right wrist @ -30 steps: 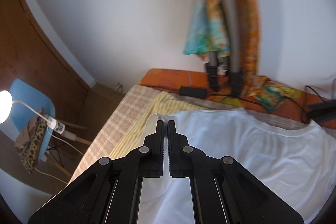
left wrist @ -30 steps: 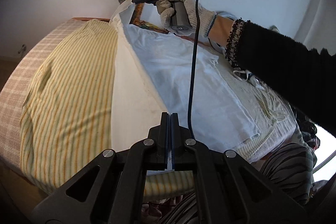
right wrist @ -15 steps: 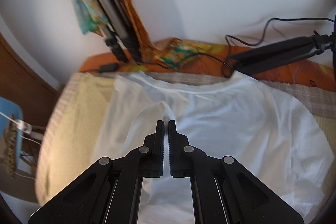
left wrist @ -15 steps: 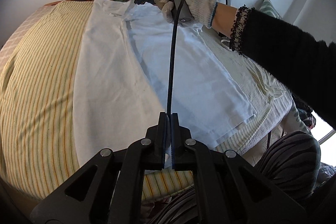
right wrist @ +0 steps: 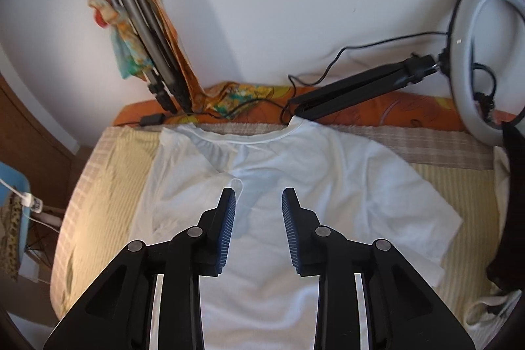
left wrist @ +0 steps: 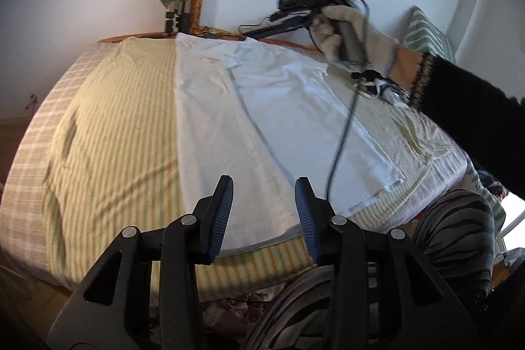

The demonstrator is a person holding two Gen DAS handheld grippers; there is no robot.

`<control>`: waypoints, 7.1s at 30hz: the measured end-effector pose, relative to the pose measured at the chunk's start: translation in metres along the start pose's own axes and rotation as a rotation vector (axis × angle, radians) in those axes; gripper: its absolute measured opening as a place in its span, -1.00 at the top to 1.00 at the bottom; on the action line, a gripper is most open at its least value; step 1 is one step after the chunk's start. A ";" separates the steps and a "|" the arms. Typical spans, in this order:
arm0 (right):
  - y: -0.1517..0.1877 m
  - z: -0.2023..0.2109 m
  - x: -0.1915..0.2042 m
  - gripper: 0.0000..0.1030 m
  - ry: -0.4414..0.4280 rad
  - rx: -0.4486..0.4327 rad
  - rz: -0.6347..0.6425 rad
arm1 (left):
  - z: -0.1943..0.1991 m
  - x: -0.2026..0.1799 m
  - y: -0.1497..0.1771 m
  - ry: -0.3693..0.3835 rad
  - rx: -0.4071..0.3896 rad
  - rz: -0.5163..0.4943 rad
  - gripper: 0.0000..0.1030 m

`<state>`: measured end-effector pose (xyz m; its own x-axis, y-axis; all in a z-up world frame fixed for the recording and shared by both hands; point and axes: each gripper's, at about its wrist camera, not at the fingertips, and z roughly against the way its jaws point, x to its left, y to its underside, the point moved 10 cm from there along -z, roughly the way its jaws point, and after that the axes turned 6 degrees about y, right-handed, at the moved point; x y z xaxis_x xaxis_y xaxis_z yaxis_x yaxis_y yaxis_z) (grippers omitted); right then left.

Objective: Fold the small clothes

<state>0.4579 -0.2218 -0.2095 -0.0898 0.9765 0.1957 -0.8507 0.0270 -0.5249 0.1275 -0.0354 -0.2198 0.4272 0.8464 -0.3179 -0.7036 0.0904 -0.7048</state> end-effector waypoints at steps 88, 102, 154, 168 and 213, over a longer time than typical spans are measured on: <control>0.087 -0.025 -0.134 0.83 -0.121 0.108 -0.435 | -0.142 -0.181 -0.004 0.292 0.104 -0.102 0.93; 0.039 0.010 -0.065 0.89 0.013 -0.032 -0.206 | -0.098 -0.106 0.000 0.252 0.003 0.163 0.93; 0.056 -0.037 -0.068 0.16 -0.147 0.077 -0.333 | -0.048 0.027 -0.067 0.027 -0.106 0.144 0.21; 0.015 -0.039 0.000 0.99 -0.167 0.039 -0.140 | -0.054 0.076 -0.070 0.041 -0.126 0.287 0.22; 0.229 0.133 0.012 0.42 -0.098 0.156 0.021 | -0.008 0.091 -0.017 -0.071 -0.034 0.210 0.21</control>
<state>0.1933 -0.2327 -0.2177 -0.1517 0.9508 0.2700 -0.9175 -0.0338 -0.3964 0.1827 0.0359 -0.2420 0.2313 0.8797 -0.4156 -0.7528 -0.1088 -0.6492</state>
